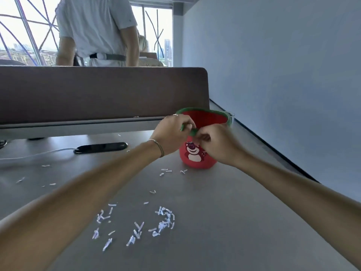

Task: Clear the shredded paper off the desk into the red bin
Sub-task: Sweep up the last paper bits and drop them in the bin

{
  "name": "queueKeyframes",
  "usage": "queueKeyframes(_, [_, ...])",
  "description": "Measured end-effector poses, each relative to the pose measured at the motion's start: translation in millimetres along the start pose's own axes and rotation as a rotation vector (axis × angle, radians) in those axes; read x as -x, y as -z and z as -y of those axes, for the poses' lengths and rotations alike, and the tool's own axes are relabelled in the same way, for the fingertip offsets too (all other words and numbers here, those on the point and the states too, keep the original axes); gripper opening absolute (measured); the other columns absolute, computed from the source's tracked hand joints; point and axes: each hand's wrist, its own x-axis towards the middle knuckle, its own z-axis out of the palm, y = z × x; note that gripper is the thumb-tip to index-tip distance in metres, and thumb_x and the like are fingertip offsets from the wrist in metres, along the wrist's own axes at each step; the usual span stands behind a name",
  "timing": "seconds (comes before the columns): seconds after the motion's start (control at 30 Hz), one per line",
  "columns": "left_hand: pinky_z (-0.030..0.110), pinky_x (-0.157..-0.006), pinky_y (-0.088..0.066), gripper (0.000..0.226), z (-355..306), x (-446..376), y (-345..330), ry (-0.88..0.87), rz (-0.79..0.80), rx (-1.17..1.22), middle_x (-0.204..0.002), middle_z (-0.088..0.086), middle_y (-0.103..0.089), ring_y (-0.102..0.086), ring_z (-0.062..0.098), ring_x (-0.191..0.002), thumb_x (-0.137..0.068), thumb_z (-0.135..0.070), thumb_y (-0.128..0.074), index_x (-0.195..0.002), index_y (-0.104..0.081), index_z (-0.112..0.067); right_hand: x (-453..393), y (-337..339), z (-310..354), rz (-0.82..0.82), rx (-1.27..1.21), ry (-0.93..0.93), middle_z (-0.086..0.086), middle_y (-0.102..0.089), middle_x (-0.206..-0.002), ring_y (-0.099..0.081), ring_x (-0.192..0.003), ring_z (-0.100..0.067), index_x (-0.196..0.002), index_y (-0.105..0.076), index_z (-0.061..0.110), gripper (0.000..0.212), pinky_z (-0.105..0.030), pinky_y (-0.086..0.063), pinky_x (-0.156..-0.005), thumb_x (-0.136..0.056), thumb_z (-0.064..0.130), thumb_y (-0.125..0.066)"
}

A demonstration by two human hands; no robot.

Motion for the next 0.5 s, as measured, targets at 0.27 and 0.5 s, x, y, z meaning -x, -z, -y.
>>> queueKeyframes(0.27, [0.041, -0.089, -0.057, 0.038, 32.7, 67.5, -16.2, 0.050, -0.151, 0.117, -0.131, -0.007, -0.064, -0.062, 0.017, -0.111, -0.085, -0.017, -0.046, -0.118, -0.064, -0.022, 59.6, -75.2, -15.7, 0.197, -0.047, -0.173, 0.007, -0.078, -0.112, -0.071, -0.107, -0.012, -0.110, -0.078, 0.024, 0.045, -0.036, -0.057, -0.094, -0.078, 0.014, -0.047])
queueKeyframes(0.5, [0.032, -0.100, -0.048, 0.035, 68.3, 83.3, -3.2, 0.161, -0.059, -0.021, -0.132, -0.008, -0.063, -0.059, 0.015, -0.118, -0.089, -0.011, -0.054, -0.120, -0.065, -0.024, 46.9, -119.2, -15.8, 0.335, -0.022, -0.189, -0.005, -0.042, -0.160, -0.043, -0.144, -0.018, -0.155, -0.040, 0.016, 0.060, -0.029, -0.032, -0.116, -0.098, 0.022, -0.056])
